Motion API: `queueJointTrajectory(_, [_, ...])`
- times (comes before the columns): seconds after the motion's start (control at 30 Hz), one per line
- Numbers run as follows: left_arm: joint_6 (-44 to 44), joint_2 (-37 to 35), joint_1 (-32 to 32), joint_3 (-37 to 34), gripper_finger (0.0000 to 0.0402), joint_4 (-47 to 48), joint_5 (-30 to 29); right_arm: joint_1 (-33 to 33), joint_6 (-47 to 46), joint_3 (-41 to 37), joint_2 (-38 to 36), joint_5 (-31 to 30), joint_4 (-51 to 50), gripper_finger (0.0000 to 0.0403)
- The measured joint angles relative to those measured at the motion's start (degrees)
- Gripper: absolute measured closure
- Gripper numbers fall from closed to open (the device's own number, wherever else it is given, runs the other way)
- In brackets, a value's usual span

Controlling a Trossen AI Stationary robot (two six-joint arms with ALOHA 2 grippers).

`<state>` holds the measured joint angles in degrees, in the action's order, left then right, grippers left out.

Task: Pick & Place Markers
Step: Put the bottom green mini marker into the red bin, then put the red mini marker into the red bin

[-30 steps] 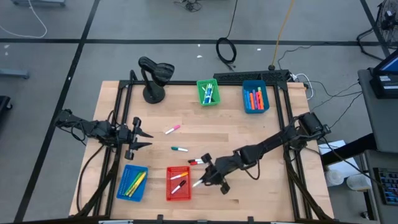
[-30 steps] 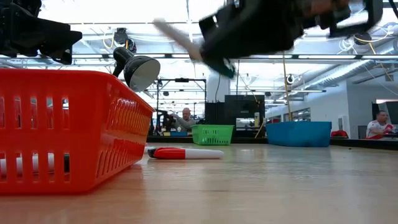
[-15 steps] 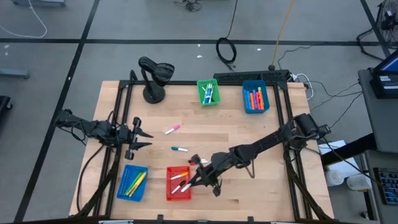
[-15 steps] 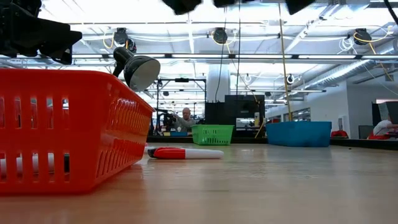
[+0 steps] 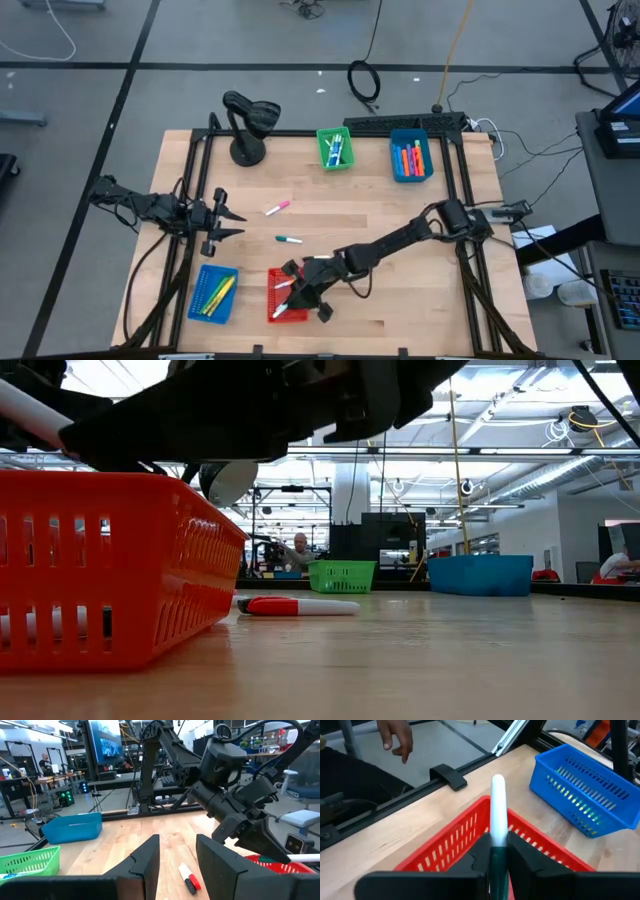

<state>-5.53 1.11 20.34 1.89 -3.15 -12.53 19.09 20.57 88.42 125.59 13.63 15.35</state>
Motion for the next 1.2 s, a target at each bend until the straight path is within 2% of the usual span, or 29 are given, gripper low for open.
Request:
queueJointTrajectory(0.33, [0.0,0.0,0.0,0.0,0.0268,0.0,0.0,0.0,-0.6,0.1,-0.1,-0.4,-0.6,0.0306])
queueJointTrajectory(0.53, [0.0,0.0,0.0,0.0,0.0268,0.0,0.0,-0.1,-2.5,0.0,-0.2,-1.6,-0.9,0.0282])
queueJointTrajectory(0.7, [0.0,0.0,0.0,0.0,0.0268,0.0,0.0,-0.1,-1.4,0.0,-3.9,-10.5,-9.1,0.0278])
queueJointTrajectory(0.93, [0.0,0.0,0.0,0.0,0.0268,0.0,0.0,0.1,-8.2,0.0,-11.4,-22.7,-33.0,0.0281])
queueJointTrajectory(1.07, [0.0,0.0,0.0,0.0,0.0268,0.0,0.0,-0.7,-14.5,-0.2,-12.1,-22.7,-42.7,0.0282])
queueJointTrajectory(1.2, [0.0,0.0,0.0,0.0,0.0268,0.0,0.0,-1.4,-15.1,-4.4,-12.1,-22.6,-39.3,0.0282])
